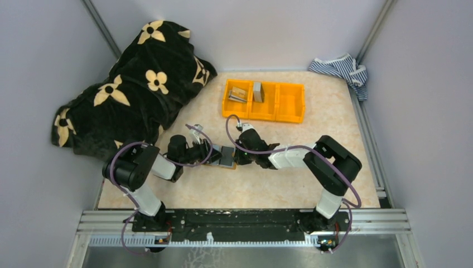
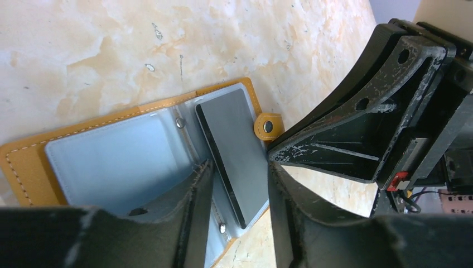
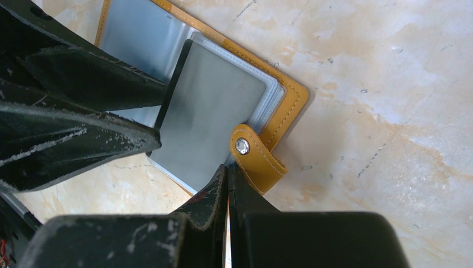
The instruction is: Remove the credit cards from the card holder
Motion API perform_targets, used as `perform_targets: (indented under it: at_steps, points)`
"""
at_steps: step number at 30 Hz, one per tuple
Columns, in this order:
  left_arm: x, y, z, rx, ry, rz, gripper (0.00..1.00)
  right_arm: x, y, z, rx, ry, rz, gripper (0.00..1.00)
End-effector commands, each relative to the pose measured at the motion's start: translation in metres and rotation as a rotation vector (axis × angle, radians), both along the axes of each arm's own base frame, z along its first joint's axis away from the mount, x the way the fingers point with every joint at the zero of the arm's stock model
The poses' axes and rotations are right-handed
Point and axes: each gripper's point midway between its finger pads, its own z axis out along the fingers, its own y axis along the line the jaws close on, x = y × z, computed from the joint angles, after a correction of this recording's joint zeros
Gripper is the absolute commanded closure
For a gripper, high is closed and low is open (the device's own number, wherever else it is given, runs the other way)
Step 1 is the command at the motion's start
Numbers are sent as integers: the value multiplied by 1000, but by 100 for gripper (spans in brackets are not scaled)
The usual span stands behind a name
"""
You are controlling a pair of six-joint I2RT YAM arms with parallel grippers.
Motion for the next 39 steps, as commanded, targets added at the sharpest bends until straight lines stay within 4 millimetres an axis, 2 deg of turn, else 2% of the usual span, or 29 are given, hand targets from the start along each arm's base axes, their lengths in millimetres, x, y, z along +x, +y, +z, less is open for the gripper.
perform_targets:
  at_steps: [1, 6, 17, 26, 39]
  points:
    - [-19, -10, 8, -73, 23, -85, 57, -9, -13, -29, -82, 55, 3, 100]
    - [-29, -14, 14, -136, 40, -122, 67, -9, -13, -31, -80, 61, 1, 100]
    - [-48, -20, 14, -258, 104, -177, 69, -11, -15, -35, -85, 66, -2, 100]
    - [-47, -20, 18, -282, 108, -177, 69, -12, -17, -36, -88, 67, -6, 100]
    - [-45, -6, 26, -360, 144, -174, 73, -12, -22, -40, -97, 73, -22, 100]
